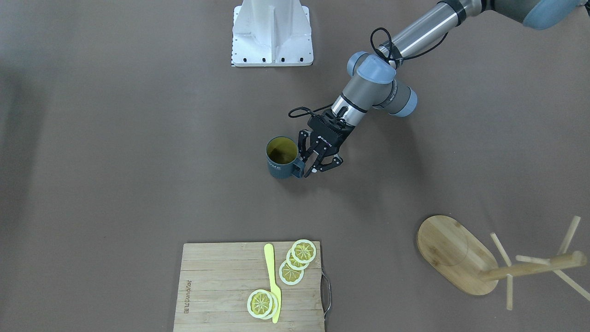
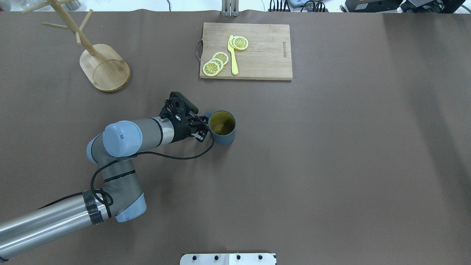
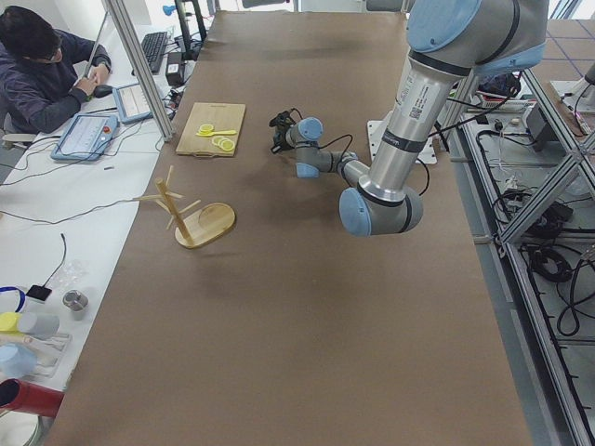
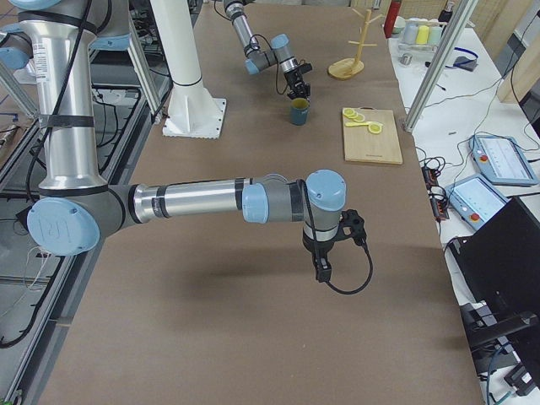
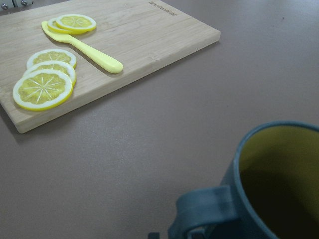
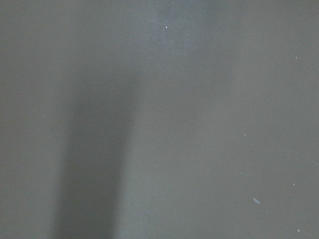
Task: Hang cup on storage rack
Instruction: 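Close the left gripper on the blue mug's handle, then lift the blue mug with the left gripper toward the wooden rack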
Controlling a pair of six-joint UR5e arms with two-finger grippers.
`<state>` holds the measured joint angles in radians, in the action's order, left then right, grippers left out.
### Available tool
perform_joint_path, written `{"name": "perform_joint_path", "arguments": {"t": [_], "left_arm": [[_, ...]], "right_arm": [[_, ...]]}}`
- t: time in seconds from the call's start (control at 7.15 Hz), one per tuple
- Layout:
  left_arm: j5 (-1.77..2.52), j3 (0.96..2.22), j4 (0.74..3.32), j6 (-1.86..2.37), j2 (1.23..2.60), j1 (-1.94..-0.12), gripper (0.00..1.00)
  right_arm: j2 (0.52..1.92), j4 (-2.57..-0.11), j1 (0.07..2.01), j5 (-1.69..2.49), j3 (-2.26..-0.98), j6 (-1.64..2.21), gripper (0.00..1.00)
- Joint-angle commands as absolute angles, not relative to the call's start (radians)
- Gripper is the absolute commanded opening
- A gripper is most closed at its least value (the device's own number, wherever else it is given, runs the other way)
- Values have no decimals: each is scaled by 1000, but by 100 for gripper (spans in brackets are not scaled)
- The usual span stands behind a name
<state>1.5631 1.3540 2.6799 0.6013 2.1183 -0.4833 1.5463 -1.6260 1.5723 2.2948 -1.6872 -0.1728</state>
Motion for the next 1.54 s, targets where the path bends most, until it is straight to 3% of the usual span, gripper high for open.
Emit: {"name": "perform_joint_path", "arguments": {"t": [0.0, 0.14, 0.42, 1.4], "left_arm": [[1563, 1353, 2680, 603, 2121, -483, 30], [1563, 1353, 2680, 603, 2121, -483, 25], [1563, 1353, 2681, 661, 2125, -483, 0], [1563, 1358, 2704, 1281, 2146, -581, 0]], "right_arm": [[1546, -1626, 1572, 2295, -1687, -173, 100], [1546, -1626, 1572, 2295, -1687, -173, 100], [1546, -1626, 1572, 2295, -1687, -173, 100], [1560, -1626, 1592, 2281, -1684, -175, 100]]}}
